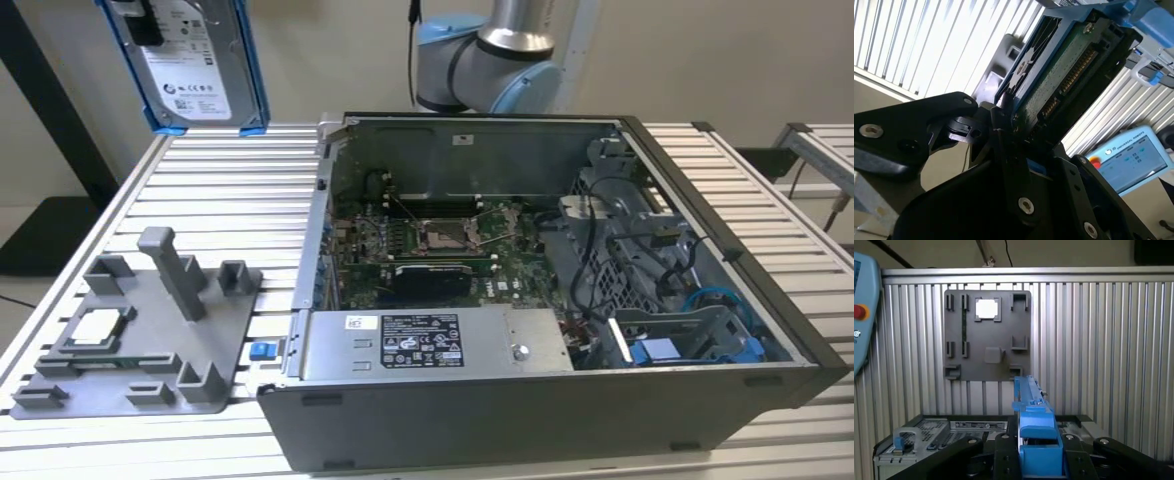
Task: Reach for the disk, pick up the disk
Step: 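Pick up the disk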
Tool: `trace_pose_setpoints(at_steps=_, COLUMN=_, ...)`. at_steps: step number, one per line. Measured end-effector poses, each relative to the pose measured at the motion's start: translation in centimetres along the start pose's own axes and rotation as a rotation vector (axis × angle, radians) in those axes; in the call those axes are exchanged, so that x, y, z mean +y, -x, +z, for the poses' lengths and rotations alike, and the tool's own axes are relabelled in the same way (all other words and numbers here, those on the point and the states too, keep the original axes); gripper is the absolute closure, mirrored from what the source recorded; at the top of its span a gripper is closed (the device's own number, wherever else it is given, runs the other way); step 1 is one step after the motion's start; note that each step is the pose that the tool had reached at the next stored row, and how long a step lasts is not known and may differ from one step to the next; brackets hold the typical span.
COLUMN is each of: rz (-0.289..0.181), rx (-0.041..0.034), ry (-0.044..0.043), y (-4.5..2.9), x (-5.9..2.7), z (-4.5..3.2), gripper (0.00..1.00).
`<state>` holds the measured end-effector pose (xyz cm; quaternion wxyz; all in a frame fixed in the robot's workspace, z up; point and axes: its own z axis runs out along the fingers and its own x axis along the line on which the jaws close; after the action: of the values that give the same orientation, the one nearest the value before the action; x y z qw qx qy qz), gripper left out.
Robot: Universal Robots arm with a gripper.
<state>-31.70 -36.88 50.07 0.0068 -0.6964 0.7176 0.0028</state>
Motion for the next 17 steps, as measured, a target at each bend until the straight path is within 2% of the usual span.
trace_pose_setpoints(at_steps=17, rz=0.0, rx=0.0001, ry=0.0, y=0.11, x=-3.55, z=0.03, gripper=1.0)
